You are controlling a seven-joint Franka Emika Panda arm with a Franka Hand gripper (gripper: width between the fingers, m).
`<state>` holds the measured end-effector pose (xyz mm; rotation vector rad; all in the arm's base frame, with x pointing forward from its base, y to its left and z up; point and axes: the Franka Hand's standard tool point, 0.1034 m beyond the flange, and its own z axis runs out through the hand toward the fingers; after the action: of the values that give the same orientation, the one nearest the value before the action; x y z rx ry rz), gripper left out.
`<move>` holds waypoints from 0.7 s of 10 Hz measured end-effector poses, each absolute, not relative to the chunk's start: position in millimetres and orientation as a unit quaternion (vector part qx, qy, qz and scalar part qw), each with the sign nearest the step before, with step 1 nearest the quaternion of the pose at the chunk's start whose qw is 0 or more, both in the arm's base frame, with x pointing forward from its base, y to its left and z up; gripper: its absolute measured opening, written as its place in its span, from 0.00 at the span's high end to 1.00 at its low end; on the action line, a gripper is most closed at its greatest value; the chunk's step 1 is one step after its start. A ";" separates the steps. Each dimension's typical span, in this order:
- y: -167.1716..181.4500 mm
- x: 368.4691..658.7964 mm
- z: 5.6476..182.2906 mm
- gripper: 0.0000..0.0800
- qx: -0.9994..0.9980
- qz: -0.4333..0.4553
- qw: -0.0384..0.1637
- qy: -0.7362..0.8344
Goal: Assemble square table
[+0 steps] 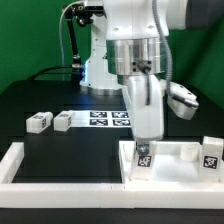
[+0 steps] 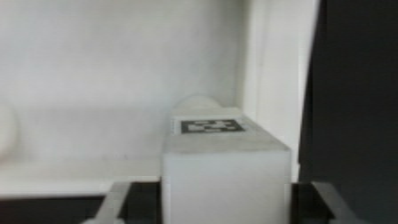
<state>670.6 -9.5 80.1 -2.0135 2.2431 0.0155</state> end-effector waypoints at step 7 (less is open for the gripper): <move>0.6 673.6 78.8 0.20 -0.872 -0.042 0.047 0.485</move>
Offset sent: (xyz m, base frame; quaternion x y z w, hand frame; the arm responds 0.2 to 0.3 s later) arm 0.0001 0.0031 0.0092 -0.0367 0.0972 -0.3189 0.9421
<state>673.6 0.6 78.8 -2.6608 1.4805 -0.1295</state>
